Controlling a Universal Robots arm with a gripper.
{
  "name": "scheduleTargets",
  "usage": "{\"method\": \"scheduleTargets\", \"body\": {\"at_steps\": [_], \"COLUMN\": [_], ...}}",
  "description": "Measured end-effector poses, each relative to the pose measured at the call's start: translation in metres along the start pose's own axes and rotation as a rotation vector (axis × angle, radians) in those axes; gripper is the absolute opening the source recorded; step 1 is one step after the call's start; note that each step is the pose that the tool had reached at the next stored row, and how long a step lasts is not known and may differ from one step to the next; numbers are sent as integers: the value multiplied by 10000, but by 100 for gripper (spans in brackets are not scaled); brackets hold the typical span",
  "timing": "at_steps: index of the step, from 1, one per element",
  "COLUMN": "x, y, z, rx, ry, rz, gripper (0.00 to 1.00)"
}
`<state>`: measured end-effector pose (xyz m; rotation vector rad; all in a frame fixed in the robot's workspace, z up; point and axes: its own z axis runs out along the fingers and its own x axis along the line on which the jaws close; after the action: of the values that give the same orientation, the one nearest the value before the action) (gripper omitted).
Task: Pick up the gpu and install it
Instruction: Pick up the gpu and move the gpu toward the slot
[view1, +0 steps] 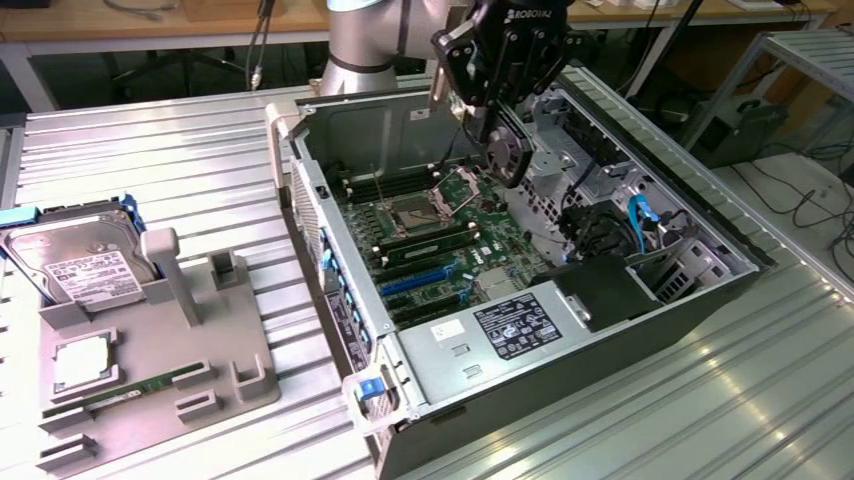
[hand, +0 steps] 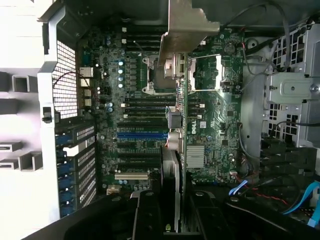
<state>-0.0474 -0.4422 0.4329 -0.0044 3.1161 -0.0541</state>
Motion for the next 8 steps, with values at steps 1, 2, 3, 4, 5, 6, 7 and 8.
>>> {"method": "scheduleTargets", "body": {"at_steps": [1,2,3,4,5,6,7,8], "x": [-22,-50,-68,-81,-83,-83,-83,-83], "y": [0,0,0,-1,-1,0,0,0], "z": [1,1,2,2,2,2,2,2], "rx": [-1,1,0,0,-1,0,1,1], "ry": [0,0,0,0,0,0,1,1], "rz": [0,0,0,0,0,0,0,0], "gripper": [27,27,27,27,27,27,27,27]}}
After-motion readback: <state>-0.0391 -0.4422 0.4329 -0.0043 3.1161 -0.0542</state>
